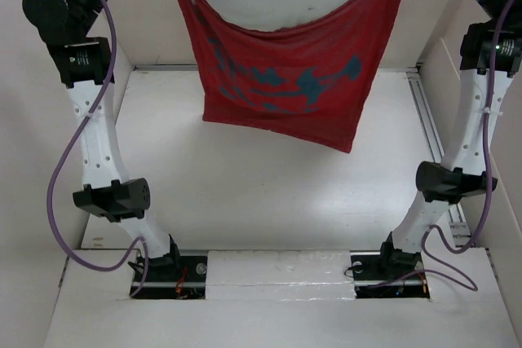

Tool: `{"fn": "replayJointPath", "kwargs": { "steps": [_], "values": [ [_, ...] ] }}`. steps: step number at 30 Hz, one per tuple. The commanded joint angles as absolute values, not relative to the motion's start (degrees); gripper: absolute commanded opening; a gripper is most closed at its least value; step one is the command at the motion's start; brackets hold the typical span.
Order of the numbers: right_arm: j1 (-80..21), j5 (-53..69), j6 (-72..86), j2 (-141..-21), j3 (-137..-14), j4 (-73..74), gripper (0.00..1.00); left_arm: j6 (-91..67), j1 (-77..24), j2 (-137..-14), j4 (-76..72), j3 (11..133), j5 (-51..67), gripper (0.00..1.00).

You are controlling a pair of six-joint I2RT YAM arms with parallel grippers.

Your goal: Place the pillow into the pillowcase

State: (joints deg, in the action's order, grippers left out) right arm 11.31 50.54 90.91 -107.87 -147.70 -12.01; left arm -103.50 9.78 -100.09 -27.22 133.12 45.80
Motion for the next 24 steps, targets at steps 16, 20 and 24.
{"fn": "replayJointPath", "kwargs": {
  "steps": [16, 20, 24],
  "values": [
    [-0.54, 51.88, 131.13, -126.39, -160.23, -58.89, 0.0, -129.8, 7.55, -121.38, -55.39, 147.57, 46.0, 0.0],
    [9.02, 41.76, 125.9, -111.92, -136.54, -55.98, 0.0, -133.42, 14.4, -117.08, -62.23, 144.77, 37.45, 0.0],
    [12.57, 32.06, 83.47, -103.18, -147.68, 6.16, 0.0, -130.09, 19.77, -109.61, -54.69, 142.37, 31.3, 0.0]
  ]
}}
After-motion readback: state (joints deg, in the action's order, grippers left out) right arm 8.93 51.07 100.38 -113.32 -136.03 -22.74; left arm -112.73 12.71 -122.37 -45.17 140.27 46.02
